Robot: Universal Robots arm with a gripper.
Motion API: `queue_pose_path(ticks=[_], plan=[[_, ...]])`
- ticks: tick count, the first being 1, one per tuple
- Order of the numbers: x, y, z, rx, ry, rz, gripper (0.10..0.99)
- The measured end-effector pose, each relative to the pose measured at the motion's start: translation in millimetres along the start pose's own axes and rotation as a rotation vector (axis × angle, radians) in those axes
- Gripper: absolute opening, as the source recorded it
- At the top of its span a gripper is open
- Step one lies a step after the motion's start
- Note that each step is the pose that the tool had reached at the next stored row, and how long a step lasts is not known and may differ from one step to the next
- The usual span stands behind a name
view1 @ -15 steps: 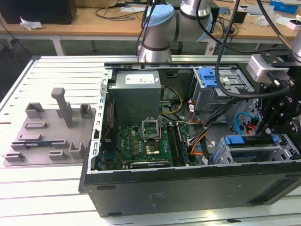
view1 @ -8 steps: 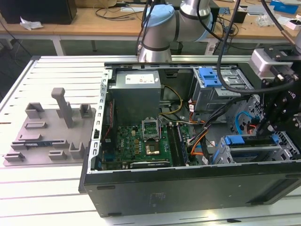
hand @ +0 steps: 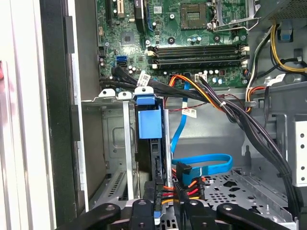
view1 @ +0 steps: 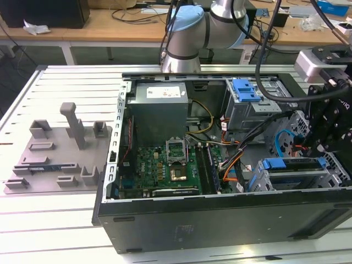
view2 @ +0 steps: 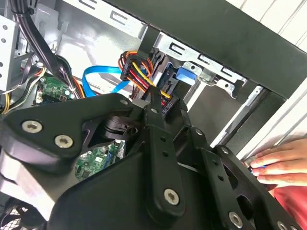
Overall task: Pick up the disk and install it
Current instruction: 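Insert the first disk wire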
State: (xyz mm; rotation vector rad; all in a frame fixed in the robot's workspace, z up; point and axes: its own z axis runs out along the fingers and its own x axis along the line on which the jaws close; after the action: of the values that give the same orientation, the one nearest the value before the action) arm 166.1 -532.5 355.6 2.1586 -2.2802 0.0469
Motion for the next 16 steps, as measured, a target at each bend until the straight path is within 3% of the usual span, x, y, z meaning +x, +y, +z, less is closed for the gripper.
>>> queue_pose_path(ticks=[7, 8, 10, 16], plan=[[0.0, 0.2, -0.1, 0.000, 0.0001, 0.000, 0.302], [0.0, 0.2, -0.1, 0.000, 0.0001, 0.000, 0.290], [0.0, 0.4, -0.1, 0.000, 0.0001, 0.000, 0.165], [0.1, 0.7, -0.1, 0.000, 0.0001, 0.000, 0.165]])
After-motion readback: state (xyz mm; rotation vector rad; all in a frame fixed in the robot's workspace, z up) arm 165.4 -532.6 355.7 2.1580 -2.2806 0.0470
